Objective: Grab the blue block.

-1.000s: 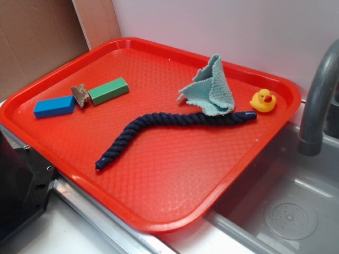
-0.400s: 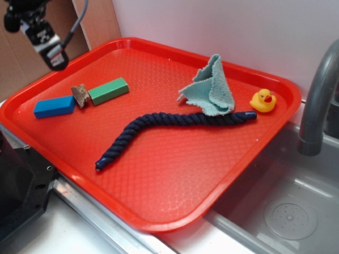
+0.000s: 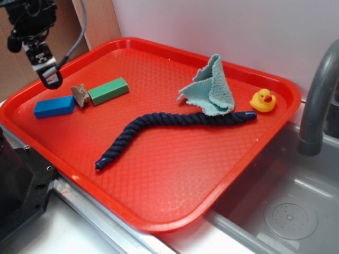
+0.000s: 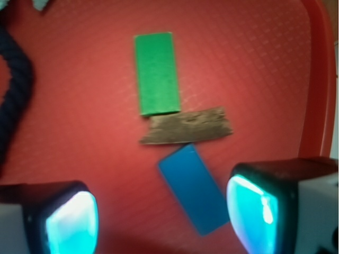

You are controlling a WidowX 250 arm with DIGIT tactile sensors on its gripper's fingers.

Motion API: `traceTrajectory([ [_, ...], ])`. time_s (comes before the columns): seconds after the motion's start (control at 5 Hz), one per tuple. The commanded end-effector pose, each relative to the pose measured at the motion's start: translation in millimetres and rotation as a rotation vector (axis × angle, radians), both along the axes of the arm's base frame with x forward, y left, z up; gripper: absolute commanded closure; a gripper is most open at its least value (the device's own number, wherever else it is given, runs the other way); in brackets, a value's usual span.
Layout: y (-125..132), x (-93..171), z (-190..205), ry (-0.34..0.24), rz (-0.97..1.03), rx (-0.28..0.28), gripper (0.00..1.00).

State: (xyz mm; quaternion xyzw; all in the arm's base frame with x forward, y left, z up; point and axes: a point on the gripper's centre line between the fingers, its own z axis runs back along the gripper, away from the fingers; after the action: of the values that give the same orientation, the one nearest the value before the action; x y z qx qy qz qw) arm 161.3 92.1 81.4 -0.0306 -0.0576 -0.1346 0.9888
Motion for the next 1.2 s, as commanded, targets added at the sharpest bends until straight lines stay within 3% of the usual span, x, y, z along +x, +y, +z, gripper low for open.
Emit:
traceTrajectory([
  [0.0,19,9,-26,-0.072,-0.056,0.067,0.00],
  [0.4,-2,8,-68,0.089,-0.160,0.124,0.00],
  [0.6,-13,4,-75,0.121,-0.195,0.152,0.00],
  [0.8,-13,7,-67,0.112,-0.163,0.172,1.00],
  [1.0,-19,6,-38,0.028,-0.169,0.199,1.00],
])
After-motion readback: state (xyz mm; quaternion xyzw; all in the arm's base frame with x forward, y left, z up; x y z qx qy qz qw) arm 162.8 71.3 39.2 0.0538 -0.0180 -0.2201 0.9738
